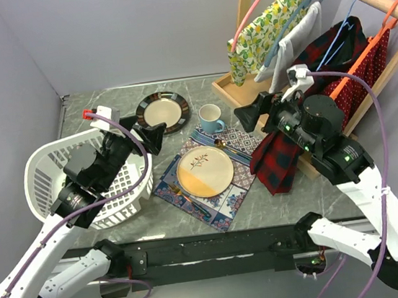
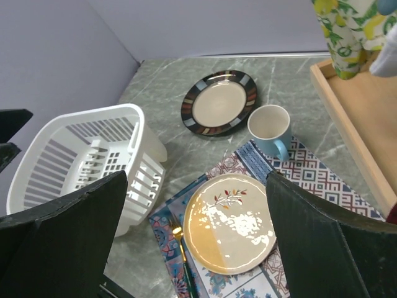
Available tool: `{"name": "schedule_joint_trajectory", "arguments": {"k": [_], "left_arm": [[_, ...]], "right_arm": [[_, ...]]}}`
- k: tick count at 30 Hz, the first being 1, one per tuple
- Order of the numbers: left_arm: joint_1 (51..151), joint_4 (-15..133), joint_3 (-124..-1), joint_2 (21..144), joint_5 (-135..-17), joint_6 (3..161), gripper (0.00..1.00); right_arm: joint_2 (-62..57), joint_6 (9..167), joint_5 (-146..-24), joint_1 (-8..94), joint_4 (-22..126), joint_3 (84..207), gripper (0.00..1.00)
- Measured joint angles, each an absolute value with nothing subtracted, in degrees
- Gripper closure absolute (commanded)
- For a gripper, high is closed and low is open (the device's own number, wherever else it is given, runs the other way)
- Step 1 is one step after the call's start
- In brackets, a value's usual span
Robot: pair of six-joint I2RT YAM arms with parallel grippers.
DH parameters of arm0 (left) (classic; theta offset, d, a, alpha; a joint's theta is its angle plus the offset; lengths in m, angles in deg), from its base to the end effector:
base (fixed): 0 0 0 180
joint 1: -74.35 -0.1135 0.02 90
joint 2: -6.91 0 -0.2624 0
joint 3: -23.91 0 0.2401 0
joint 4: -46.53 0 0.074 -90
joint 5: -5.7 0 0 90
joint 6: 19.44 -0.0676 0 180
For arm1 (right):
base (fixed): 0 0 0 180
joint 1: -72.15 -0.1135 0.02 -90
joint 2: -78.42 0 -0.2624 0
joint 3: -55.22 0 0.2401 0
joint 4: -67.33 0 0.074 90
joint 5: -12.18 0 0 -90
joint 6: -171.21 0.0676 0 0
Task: Remove the skirt from the hanger
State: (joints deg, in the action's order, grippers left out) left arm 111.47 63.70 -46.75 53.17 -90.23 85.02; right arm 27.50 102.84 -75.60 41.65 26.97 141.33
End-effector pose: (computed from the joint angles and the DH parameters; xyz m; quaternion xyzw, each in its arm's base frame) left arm 0.1616 -0.1135 0.4200 0.0917 0.6550 -0.2952 0.6895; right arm 0.1666 0.0951 0.4428 -0.0441 0.7369 0.2835 0.6121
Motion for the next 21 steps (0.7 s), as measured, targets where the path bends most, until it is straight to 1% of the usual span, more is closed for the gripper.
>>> {"name": "schedule_joint_trajectory", "arguments": {"k": [9, 13, 15, 19, 21], "left_arm": [[111.47, 63.7, -46.73, 53.23, -90.19, 85.04, 0.01], [111.47, 63.7, -46.75, 53.43, -90.17, 84.99, 0.01], [111.47, 63.66, -46.75, 53.72, -90.19, 84.95, 0.01], [111.47, 63.66, -46.75, 54.79, -90.21, 84.84, 0.01], [111.47, 63.66, -46.75, 55.44, -90.21, 84.84, 0.01]], "right_arm": [[32.14, 104.81, -69.81, 41.65, 26.1, 141.33, 0.0], [35.57, 105.75, -65.99, 41.65, 26.38, 141.42, 0.05], [36.51, 106.3, -62.07, 41.65, 26.06, 142.77, 0.07], [35.39, 107.08, -50.66, 41.65, 25.05, 149.7, 0.11], [33.99, 107.13, -44.02, 41.65, 24.13, 152.85, 0.18]]}}
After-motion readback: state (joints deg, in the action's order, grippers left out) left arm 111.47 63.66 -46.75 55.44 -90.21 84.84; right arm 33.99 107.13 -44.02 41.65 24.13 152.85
